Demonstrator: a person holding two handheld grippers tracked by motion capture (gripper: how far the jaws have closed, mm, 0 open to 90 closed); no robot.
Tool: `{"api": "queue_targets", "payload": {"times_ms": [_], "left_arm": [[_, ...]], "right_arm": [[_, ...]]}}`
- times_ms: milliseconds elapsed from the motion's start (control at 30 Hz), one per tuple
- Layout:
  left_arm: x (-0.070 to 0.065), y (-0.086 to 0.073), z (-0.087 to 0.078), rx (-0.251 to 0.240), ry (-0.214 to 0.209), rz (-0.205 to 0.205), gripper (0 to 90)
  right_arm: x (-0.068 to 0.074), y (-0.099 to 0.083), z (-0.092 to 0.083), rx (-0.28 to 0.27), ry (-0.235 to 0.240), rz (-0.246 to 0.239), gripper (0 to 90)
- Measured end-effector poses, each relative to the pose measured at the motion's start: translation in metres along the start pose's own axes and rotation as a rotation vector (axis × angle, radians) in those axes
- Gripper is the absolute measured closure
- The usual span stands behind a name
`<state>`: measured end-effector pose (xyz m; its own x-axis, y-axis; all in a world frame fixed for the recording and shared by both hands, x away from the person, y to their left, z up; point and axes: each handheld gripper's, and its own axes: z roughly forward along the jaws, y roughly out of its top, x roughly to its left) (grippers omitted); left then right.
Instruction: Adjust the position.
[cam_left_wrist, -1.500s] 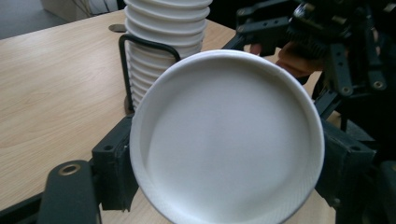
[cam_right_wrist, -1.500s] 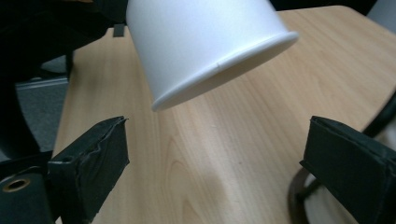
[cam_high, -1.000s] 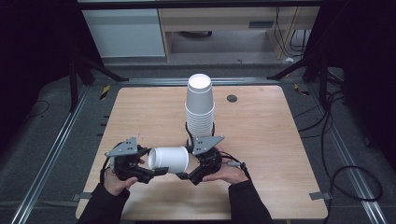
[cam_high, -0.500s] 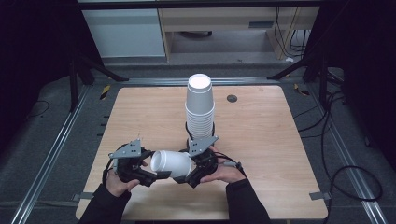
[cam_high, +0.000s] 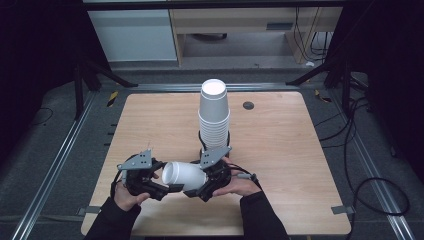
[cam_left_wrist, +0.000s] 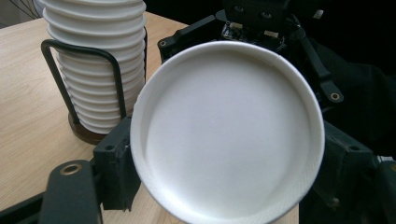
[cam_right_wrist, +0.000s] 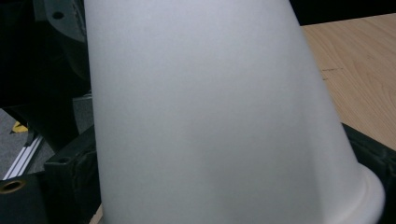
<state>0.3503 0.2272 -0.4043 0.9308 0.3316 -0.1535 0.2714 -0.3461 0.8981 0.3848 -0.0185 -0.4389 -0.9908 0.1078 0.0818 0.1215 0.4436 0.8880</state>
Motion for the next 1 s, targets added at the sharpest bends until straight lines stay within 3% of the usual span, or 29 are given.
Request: {"api": "queue_targets", "payload": {"times_ms": [267,600,767,800,1000], "left_arm": [[0.001,0.001,0.0,0.009,-0.014,-0.011,21.3],[0.002,0.004,-0.009,0.001,0.009,-0.013,17.6],[0.005,0.004,-0.015,0.024,0.021,-0.014,15.1],[0.007,0.003,-0.014,0.05,0.032,-0.013,14.5],[0.01,-0.003,-0.005,0.137,0.043,-0.016,13.0]], "right_arm": [[0.0,0.001,-0.002,0.01,0.01,-0.005,8.3],[-0.003,0.0,-0.009,0.028,-0.008,-0.001,8.9],[-0.006,0.002,-0.018,0.078,-0.037,-0.025,8.8],[-0.009,0.006,-0.025,0.135,-0.072,-0.051,8.7],[-0.012,0.015,-0.031,0.237,-0.107,-0.12,8.6]]}}
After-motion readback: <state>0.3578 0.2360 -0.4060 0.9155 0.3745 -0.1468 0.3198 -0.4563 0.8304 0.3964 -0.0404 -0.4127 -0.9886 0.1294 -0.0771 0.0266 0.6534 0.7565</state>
